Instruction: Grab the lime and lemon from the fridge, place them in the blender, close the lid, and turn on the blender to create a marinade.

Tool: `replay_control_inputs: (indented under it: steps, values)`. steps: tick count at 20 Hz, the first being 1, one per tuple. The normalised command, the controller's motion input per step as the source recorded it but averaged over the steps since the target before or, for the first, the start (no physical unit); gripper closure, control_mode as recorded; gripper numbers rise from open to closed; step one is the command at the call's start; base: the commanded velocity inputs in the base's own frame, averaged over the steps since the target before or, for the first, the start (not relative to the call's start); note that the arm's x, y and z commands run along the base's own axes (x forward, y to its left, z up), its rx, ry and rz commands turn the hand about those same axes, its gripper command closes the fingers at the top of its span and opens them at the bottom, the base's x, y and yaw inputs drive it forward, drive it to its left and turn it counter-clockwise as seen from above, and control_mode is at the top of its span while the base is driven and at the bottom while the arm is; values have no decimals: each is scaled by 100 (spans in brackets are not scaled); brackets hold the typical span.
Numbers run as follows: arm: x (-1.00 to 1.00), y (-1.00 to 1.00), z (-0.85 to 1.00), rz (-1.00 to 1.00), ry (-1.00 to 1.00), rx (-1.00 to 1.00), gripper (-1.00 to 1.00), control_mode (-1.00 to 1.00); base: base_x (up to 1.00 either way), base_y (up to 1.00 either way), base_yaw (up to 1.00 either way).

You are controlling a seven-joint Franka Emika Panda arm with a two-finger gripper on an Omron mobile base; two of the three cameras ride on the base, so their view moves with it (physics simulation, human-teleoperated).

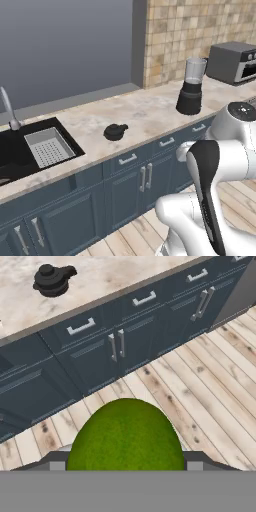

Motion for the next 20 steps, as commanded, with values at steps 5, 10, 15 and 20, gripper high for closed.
replay_control_inputs:
  steps: [5,10,15,20]
  values:
    - [0,0,0,0,0,0,100,100,100,-95,33]
    - [0,0,0,0,0,0,100,100,93,-100,31]
    - [0,0,0,0,0,0,100,100,78,-98,32]
    - [0,0,0,0,0,0,100,100,42,-66,37]
